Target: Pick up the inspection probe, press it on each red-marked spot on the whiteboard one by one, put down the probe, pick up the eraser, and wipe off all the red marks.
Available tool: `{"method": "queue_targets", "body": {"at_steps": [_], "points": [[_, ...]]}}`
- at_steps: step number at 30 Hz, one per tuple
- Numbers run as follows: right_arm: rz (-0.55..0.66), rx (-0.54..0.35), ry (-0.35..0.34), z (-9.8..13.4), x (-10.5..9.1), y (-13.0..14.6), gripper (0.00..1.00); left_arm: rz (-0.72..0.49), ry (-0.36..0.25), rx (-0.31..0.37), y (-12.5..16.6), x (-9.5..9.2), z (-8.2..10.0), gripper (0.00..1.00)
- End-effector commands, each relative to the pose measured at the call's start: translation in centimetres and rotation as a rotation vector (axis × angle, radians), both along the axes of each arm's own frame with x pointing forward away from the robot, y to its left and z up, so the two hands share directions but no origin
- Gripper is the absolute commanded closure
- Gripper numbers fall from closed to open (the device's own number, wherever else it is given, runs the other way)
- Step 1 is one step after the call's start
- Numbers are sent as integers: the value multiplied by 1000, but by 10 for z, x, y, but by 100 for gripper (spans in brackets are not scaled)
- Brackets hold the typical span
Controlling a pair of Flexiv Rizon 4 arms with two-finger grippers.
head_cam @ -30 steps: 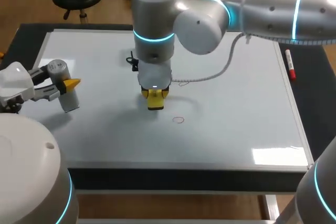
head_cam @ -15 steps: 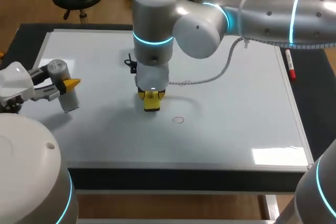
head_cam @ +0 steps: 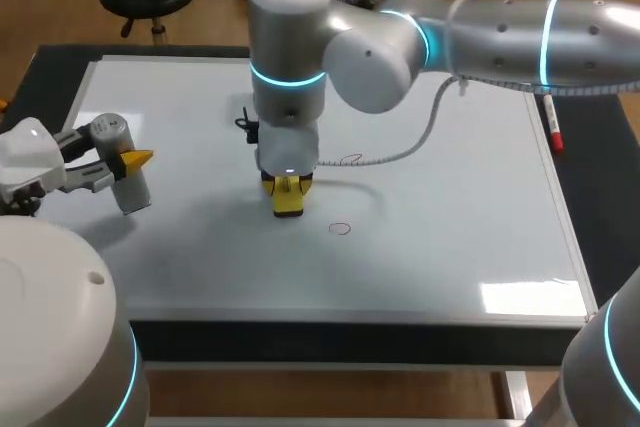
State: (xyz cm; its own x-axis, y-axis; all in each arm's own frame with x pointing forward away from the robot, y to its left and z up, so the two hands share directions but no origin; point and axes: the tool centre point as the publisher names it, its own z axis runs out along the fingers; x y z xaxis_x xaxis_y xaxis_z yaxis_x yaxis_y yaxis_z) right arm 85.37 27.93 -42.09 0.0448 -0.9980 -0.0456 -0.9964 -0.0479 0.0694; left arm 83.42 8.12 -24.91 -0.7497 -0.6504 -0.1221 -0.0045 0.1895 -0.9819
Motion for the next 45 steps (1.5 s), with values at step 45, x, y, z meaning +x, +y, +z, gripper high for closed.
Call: {"method": "queue_targets", "body": {"at_steps": [45], "points": [[-190,-14,-36,35,14,-88,100,6,-5,0,-2,0,0,100]]}}
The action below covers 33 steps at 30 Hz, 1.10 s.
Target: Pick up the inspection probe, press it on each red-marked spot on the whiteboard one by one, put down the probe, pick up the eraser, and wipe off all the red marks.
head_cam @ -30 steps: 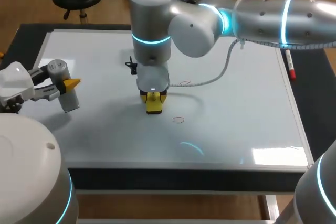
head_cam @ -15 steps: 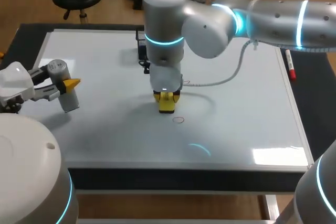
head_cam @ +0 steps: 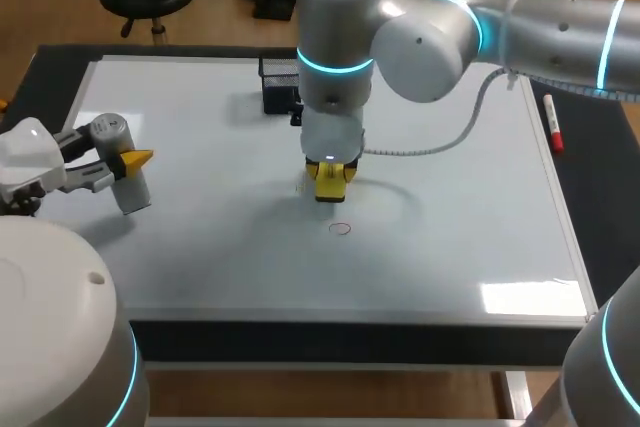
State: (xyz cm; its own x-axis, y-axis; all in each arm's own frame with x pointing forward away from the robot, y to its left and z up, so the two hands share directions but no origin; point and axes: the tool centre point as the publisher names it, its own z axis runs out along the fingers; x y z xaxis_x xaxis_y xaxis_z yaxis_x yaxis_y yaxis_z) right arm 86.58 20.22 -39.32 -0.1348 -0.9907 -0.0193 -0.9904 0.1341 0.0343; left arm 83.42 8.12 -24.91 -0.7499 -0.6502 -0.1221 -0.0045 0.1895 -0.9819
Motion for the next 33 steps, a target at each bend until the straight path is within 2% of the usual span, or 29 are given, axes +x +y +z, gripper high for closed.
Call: {"method": "queue_targets", "body": {"at_steps": [1,6,13,19,33], "points": [[-12,11,-5,9,3,-13,100,6,-5,0,-2,0,0,100],[-77,29,-14,16,12,-38,100,6,-5,0,-2,0,0,100],[-208,55,-27,25,21,-94,100,6,-5,0,-2,0,0,100],[-309,38,-37,32,25,-143,100,6,-5,0,-2,0,0,100],[-519,14,-13,25,32,-238,100,6,-5,0,-2,0,0,100]]}}
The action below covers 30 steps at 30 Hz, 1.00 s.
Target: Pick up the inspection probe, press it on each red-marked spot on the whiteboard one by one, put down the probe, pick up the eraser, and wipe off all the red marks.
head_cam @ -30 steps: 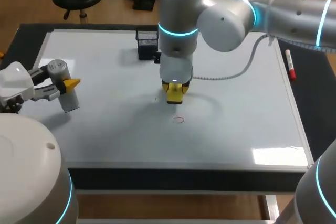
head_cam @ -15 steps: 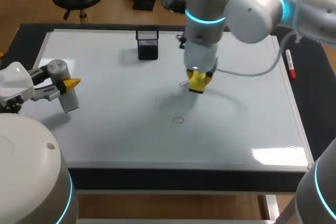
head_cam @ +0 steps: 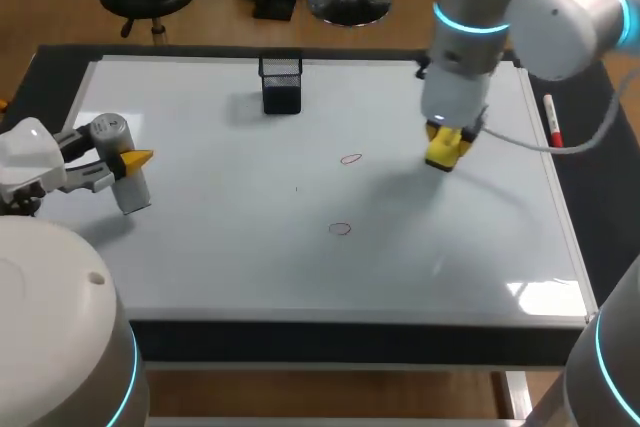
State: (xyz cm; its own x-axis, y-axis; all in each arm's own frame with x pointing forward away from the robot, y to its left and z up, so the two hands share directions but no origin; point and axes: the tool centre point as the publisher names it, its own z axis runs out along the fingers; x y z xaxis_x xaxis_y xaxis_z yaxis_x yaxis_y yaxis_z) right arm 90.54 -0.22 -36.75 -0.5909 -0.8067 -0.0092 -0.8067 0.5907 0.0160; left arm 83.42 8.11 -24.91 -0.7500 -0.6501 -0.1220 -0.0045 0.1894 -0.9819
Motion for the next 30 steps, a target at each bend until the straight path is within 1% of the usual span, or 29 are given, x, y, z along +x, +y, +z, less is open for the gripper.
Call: {"method": "queue_targets", "body": {"at_steps": [1,6,12,20,30], "points": [[-39,32,-7,-2,-7,-40,100,6,-5,0,-2,0,0,100],[-98,29,3,-5,-9,-66,100,6,-5,0,-2,0,0,100],[-143,26,9,-7,-14,-86,100,6,-5,0,-2,0,0,100],[-168,19,17,-10,-17,-95,100,6,-5,0,-2,0,0,100],[-168,19,17,-10,-17,-95,100,6,-5,0,-2,0,0,100]]}}
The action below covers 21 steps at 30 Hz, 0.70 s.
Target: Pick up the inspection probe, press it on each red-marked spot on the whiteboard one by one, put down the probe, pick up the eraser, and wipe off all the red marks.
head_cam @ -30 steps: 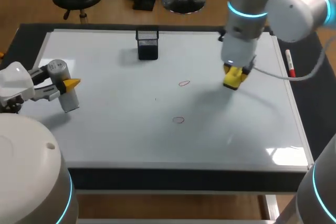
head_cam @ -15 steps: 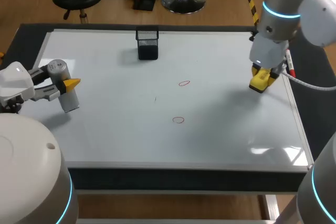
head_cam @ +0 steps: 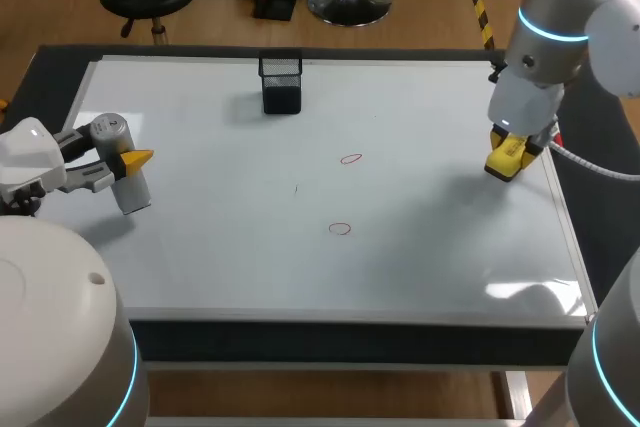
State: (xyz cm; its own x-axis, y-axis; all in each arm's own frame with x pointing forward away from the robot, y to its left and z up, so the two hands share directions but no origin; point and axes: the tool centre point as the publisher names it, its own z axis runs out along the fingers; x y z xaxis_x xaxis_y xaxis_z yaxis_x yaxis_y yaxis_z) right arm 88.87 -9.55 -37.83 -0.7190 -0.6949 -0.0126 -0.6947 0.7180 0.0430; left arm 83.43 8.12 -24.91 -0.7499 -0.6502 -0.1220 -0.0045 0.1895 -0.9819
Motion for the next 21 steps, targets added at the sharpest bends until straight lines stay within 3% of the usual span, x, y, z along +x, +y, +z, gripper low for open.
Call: {"method": "queue_targets", "body": {"at_steps": [1,13,21], "points": [[2,-2,-1,1,0,-1,100,6,-5,0,-2,0,0,100],[2,-2,-1,1,0,-1,100,6,-5,0,-2,0,0,100],[2,-2,-1,1,0,-1,100,-76,-43,6,-33,19,11,100]]}}
